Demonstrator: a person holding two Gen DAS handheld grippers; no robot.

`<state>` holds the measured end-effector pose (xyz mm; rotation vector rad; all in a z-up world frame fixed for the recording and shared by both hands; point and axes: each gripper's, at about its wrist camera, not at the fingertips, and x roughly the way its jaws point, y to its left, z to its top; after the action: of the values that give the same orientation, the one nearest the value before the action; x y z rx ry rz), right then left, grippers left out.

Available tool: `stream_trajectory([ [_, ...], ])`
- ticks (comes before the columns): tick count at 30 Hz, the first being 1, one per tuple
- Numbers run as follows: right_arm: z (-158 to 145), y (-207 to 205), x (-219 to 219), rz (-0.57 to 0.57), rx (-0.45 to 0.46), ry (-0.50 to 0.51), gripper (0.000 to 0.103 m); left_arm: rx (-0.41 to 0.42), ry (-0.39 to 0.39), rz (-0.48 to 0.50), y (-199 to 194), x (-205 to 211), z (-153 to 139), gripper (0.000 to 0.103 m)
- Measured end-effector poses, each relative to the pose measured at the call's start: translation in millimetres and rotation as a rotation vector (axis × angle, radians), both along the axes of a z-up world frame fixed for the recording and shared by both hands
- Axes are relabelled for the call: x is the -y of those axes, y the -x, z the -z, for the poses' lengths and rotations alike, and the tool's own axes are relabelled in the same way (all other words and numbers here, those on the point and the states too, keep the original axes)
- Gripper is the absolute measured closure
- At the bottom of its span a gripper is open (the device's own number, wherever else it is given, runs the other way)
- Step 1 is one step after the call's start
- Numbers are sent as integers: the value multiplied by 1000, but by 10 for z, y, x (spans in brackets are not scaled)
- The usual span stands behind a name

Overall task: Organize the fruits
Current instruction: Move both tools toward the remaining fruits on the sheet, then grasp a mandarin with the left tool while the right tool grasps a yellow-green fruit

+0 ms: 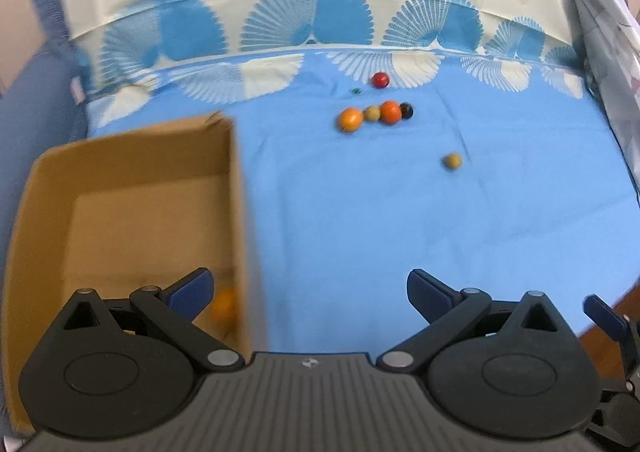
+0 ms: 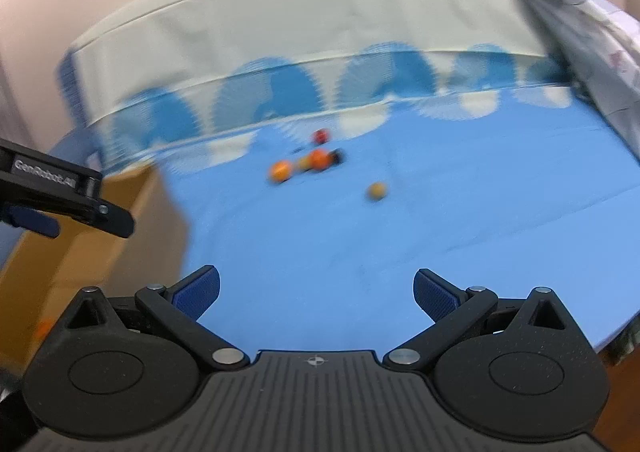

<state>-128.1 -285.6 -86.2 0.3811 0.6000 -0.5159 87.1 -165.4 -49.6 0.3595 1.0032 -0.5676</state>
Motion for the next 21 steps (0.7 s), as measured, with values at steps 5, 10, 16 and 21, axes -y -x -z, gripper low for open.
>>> stream_trajectory([
  [5, 334, -427, 712, 71, 4, 22, 1, 61, -58, 35, -589, 806, 382, 0],
  [10, 783, -1009, 1288, 91, -15, 31, 1, 74, -71, 69, -1148, 1452, 876, 0],
  [16, 1297, -1602, 1746, 55, -51, 54, 1, 30, -100, 67, -1786, 1907, 1479, 0],
  [21, 1608, -1887, 1862, 49, -79, 69, 1, 84, -177, 110, -1990, 2096, 1815, 0],
])
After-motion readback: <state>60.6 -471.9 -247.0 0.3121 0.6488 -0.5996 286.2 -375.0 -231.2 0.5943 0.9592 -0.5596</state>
